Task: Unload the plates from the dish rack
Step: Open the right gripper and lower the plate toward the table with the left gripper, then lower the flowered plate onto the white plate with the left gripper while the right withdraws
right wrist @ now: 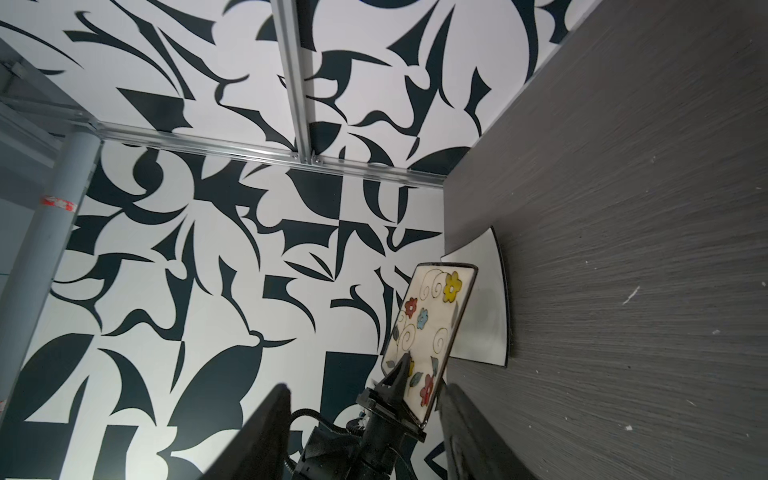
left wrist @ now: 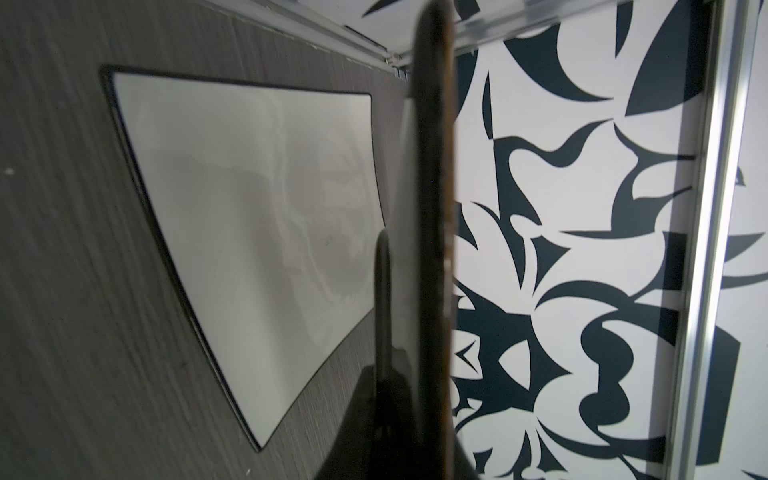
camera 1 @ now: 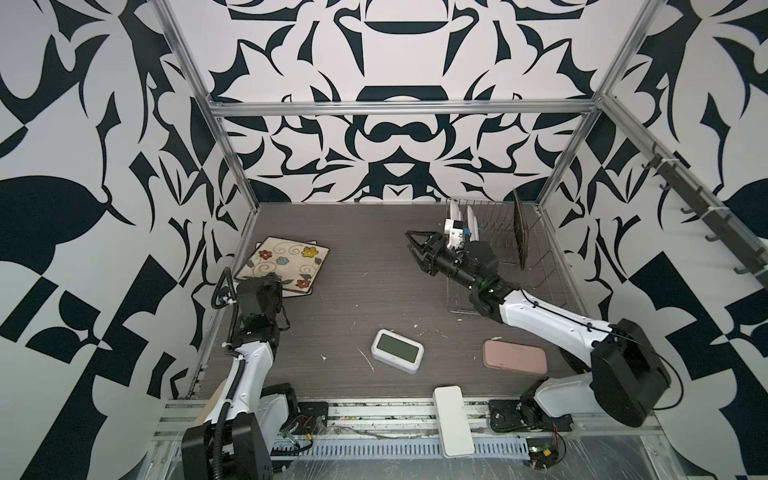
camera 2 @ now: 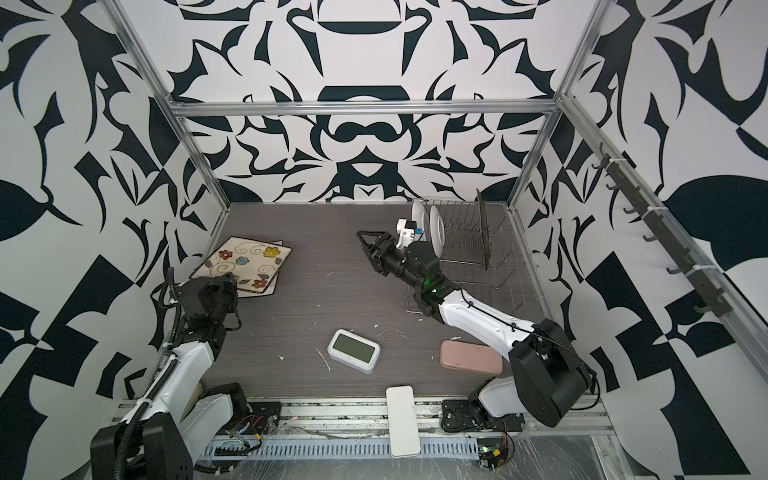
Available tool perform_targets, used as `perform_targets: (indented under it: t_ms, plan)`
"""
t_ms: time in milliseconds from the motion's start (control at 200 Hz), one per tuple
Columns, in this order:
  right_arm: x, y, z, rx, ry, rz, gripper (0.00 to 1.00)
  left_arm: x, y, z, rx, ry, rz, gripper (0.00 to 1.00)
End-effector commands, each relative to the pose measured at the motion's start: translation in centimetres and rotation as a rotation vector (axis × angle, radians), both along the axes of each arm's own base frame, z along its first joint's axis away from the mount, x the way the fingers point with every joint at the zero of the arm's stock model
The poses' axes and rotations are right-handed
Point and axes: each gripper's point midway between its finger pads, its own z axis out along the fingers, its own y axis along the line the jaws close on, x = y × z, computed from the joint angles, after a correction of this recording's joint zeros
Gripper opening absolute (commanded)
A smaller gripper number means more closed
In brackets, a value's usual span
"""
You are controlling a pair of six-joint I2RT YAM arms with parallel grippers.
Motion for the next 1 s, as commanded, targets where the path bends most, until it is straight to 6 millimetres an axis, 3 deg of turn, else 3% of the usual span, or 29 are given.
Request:
perform_targets:
  t_ms: [0, 400, 995]
  plan:
    - [0.0, 0.9, 2.2, 0.019, -0.045, 0.035, 0.62, 1.2, 1.3, 7.3, 0.028, -0.280, 0.045, 0.00]
    - [1.1, 4.6, 0.4, 0.002, -0.015, 0.113, 0.63, 1.3, 3.7, 6.1, 0.033, -0.265, 0.134, 0.00]
    - [2.4, 7.5, -3.1, -0.052, 0.029, 0.164, 0.63, 3.1, 5.4, 3.3, 0.041, -0.235, 0.186, 0.00]
